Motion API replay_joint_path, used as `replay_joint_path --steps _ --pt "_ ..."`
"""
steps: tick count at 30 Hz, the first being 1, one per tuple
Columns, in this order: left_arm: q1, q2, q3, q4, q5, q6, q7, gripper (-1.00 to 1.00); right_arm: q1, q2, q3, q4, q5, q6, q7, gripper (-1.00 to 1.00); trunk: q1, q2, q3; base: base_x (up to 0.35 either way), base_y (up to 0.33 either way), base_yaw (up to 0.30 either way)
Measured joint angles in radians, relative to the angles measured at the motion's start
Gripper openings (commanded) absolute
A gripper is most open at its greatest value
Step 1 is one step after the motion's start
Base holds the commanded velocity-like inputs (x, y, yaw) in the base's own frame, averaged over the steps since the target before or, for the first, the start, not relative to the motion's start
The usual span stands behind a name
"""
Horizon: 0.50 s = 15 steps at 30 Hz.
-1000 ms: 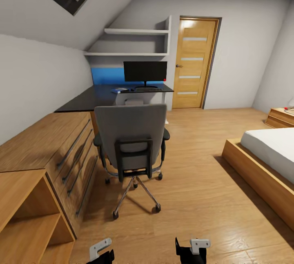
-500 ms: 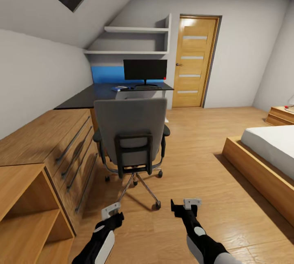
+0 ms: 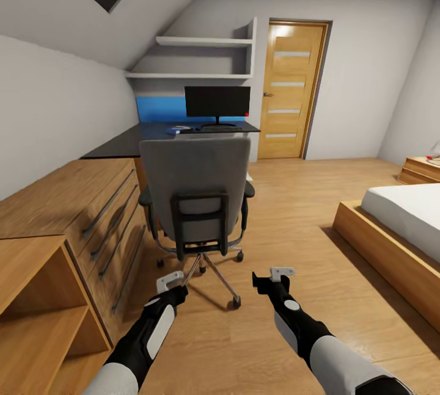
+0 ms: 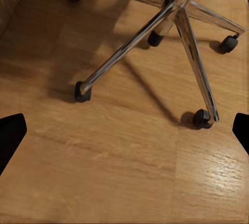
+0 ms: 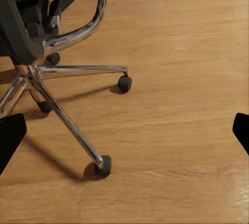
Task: In the bedroom, organize the workspace by keeping the computer under the desk, ensuring the monitor is on the desk, placing the keyboard on the desk next to the monitor, placing the mouse on the desk next to the keyboard, moving the folder from the swivel chair onto the desk next to the mouse, stacking the notebook on top of the folder with the pen on top of the notebook, and positioning the swivel chair next to the desk.
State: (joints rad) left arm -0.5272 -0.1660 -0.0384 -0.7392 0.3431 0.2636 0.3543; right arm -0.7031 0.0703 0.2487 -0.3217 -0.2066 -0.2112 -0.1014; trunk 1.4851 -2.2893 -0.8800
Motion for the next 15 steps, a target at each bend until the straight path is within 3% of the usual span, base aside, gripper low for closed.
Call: replay_joint_path --steps 8,15 --pt "-0.009 0.013 0.005 0.000 -0.003 0.036 0.002 1.00 -0.008 0.001 0.001 -0.035 -0.003 0.081 0.005 1.00 0.031 -0.056 -0.025 0.000 0.000 0.000" --pt "-0.011 0.048 0.004 -0.002 -0.004 0.038 -0.001 1.00 -0.009 0.005 0.005 -0.062 -0.007 0.124 0.056 1.00 0.058 -0.105 -0.047 0.000 0.000 0.000"
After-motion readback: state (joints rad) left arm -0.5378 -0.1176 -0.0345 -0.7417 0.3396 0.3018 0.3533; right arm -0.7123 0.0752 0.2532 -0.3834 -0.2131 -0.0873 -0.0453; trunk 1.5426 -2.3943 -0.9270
